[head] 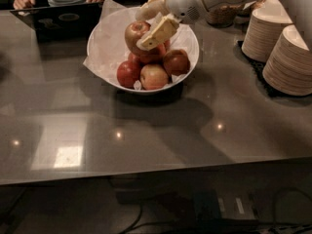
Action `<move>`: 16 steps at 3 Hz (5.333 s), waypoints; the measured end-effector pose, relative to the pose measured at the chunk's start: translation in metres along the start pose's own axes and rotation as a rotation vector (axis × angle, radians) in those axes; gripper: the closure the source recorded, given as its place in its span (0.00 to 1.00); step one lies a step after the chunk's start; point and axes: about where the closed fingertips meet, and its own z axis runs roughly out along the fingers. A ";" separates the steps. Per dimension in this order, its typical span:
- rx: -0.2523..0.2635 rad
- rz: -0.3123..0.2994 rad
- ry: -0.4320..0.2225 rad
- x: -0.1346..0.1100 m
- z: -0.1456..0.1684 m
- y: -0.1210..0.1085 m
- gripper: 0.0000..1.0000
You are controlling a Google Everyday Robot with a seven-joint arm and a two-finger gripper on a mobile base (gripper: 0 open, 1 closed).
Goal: Pick apple from white bowl
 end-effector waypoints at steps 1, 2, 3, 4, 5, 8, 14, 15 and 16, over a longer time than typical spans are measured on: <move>0.021 0.000 0.029 0.002 -0.006 0.005 1.00; -0.002 0.008 0.080 0.012 0.010 0.007 1.00; -0.002 0.008 0.080 0.009 0.012 0.008 1.00; -0.002 0.008 0.080 0.007 0.014 0.009 1.00; -0.002 0.008 0.080 0.007 0.015 0.009 0.81; -0.002 0.015 0.091 0.009 0.021 0.013 0.84; -0.012 0.007 0.139 0.018 0.042 0.014 0.29; -0.012 0.007 0.139 0.018 0.042 0.014 0.06; -0.013 0.007 0.139 0.018 0.042 0.014 0.00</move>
Offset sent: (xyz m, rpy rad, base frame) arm 0.0165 0.0559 -0.0563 -0.2043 0.0522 0.0228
